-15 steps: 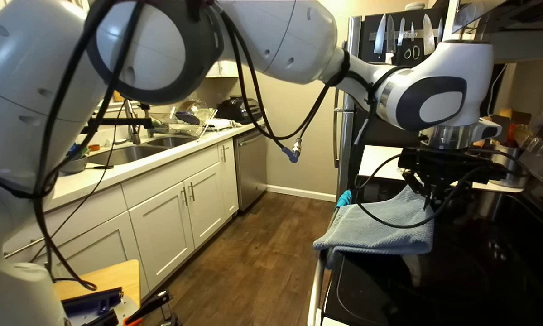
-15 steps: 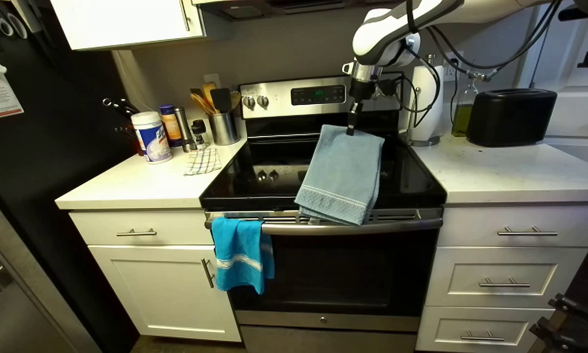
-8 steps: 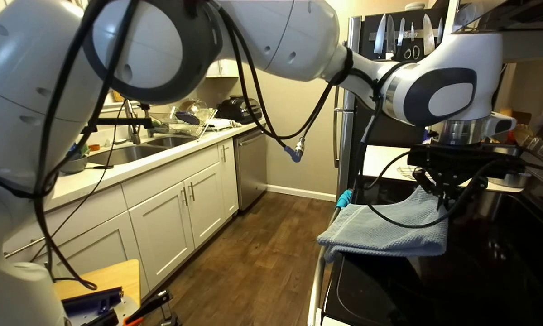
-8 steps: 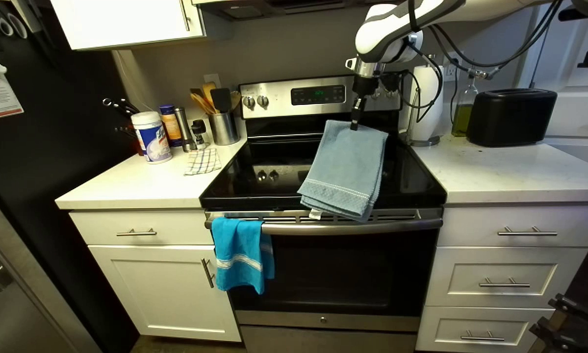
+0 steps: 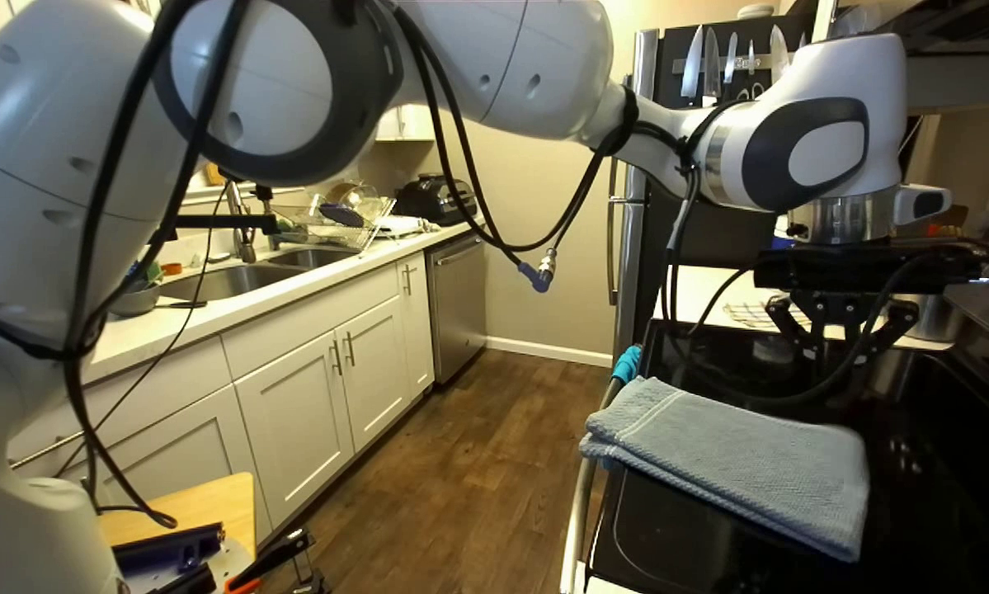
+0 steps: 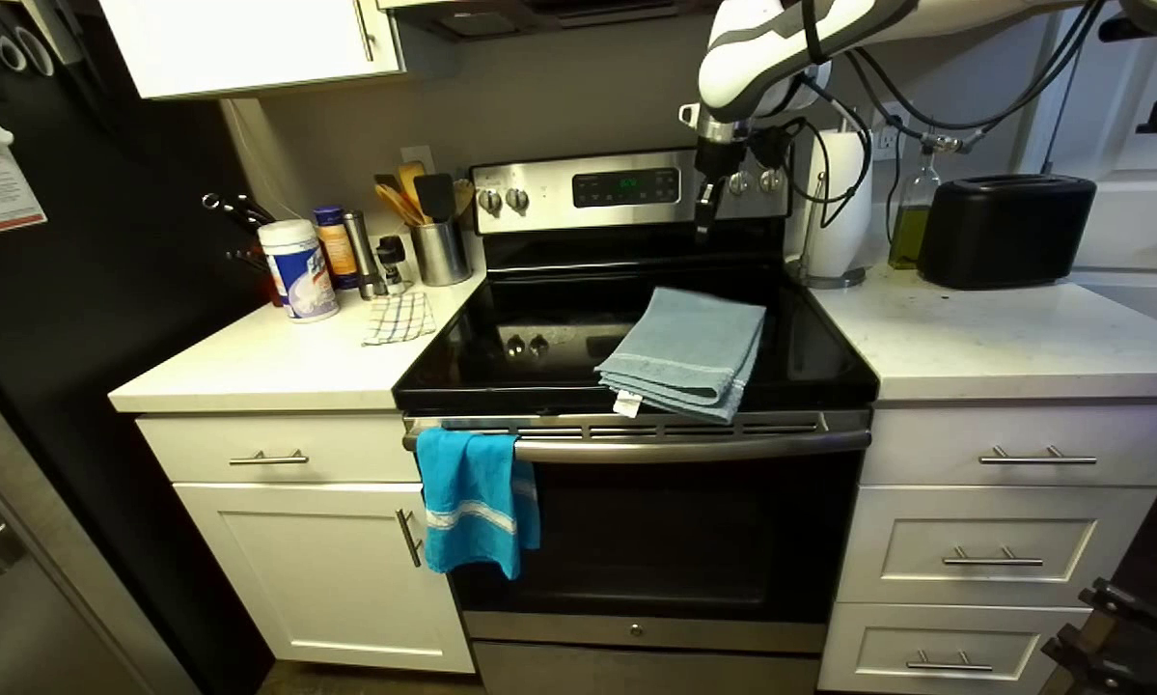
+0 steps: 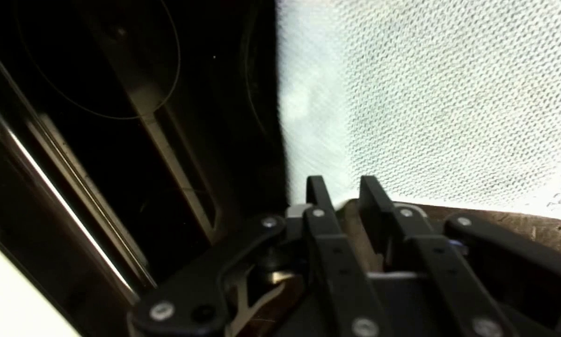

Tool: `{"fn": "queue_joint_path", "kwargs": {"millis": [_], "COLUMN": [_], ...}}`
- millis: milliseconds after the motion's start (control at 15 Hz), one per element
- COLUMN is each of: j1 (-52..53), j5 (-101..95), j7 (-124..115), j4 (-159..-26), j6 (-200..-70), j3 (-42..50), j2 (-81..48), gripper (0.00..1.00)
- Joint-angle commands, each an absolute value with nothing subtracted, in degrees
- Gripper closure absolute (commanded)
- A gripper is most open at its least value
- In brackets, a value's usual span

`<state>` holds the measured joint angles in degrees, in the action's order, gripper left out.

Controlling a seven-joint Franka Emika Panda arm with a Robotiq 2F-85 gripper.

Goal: Put the light blue towel on the stove

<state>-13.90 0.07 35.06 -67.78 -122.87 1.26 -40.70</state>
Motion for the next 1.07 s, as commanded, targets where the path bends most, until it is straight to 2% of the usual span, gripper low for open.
{"fn": "queue_joint_path", "kwargs": {"millis": [0,467,600,667,733,1000], "j1": [-12.55,-12.27,-12.35,-11.90,-11.70,-11.65], "j5": [-3.16,-0.14,0.89,-0.53,-0.23,-0.09], "j7": [32.43,35.36,35.78,34.31,34.32,34.35], "j4": [-67.13,-67.95,-67.58,-67.09,-67.11,-67.11], "j6": [-122.46,-119.05,-117.38,-118.92,-118.48,-118.33], "j3": [2.28,-2.35,-3.86,-2.65,-3.03,-3.27], "j2": [-40.49,-40.17,-40.40,-40.80,-40.80,-40.81], "gripper": [0.45,0.00,0.00,0.05,0.00,0.00]}}
